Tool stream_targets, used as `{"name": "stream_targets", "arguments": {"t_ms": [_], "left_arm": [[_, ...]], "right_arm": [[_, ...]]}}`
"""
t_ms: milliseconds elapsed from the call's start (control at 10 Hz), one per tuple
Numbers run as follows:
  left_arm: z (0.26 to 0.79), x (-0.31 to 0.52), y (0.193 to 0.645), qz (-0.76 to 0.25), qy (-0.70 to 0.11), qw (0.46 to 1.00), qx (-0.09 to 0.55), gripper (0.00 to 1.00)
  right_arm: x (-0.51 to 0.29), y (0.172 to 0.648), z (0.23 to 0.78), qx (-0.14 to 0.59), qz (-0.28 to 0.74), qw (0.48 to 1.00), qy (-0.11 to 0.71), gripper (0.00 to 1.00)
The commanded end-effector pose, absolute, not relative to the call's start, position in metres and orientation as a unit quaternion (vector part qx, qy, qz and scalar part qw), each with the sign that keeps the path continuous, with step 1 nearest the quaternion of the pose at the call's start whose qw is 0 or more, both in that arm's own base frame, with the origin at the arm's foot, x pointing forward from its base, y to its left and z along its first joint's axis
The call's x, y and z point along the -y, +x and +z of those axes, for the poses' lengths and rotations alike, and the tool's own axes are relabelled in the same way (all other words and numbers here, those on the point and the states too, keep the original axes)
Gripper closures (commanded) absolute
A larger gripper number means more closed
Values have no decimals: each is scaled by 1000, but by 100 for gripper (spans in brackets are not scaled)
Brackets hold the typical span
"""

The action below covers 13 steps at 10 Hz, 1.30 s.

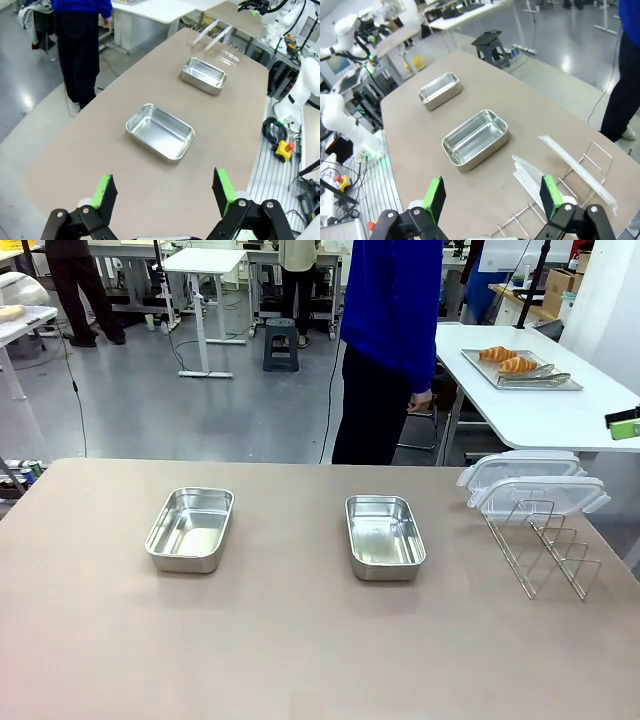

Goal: Place the bread in airtight containers.
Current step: Lift both Airtight Container.

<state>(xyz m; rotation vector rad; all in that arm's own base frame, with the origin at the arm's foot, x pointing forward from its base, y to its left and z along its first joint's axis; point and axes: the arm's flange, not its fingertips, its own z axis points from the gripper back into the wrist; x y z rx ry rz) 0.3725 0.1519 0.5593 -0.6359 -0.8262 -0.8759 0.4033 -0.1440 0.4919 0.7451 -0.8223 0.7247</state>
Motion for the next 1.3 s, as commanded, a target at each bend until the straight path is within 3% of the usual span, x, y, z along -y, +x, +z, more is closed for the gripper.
{"name": "stream_targets", "arguments": {"t_ms": [0, 1200], "left_arm": [[559, -159, 370, -405, -295, 776, 384, 0], [559, -159, 370, -405, -295, 776, 384, 0]], "right_arm": [[143, 401, 495, 385, 336, 790, 339, 0], [143, 401, 495, 385, 336, 790, 339, 0]]}}
